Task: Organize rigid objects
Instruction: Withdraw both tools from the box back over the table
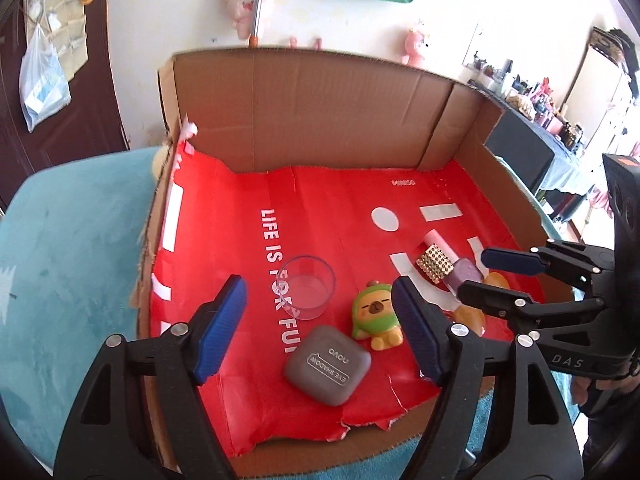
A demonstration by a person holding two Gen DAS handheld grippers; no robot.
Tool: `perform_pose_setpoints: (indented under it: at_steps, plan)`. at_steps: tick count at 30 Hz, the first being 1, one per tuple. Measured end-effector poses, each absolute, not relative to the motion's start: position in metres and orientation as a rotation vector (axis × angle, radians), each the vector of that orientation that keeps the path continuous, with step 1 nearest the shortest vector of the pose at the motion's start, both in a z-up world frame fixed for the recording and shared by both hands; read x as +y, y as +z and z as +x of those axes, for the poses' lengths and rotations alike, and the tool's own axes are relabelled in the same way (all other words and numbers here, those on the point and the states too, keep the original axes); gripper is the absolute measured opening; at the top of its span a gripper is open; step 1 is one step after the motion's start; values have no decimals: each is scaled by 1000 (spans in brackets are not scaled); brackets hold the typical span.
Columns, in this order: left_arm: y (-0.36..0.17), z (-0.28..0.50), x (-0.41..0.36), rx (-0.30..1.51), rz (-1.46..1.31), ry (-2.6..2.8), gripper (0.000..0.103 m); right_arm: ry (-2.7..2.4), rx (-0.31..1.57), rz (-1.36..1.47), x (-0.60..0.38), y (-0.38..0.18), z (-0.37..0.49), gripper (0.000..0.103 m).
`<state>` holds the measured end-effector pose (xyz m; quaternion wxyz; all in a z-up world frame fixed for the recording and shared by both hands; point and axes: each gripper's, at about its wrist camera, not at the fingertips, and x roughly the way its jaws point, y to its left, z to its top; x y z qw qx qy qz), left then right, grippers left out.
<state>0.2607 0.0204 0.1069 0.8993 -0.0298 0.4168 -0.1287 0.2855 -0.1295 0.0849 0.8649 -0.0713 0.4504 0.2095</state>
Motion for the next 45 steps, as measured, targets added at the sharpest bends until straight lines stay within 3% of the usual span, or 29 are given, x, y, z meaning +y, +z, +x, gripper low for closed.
perform_pose_setpoints:
  at_steps: [3, 6, 10, 24, 45]
  plan:
    - [118, 242, 19, 813, -58, -260, 75, 442, 907, -139, -137, 97, 270, 51]
    - [129, 222, 17, 763, -70, -261, 76, 440, 861, -128, -145, 111, 250, 61]
    - [143, 189, 18, 683, -91, -241, 88, 456, 793, -99, -153, 128, 218, 69]
    - [164, 79, 8, 447, -40, -173, 97, 387, 540, -36, -178, 156, 86, 101]
    - [53, 50, -4, 611, -28, -138, 98, 116, 529, 60, -221, 54, 23, 103]
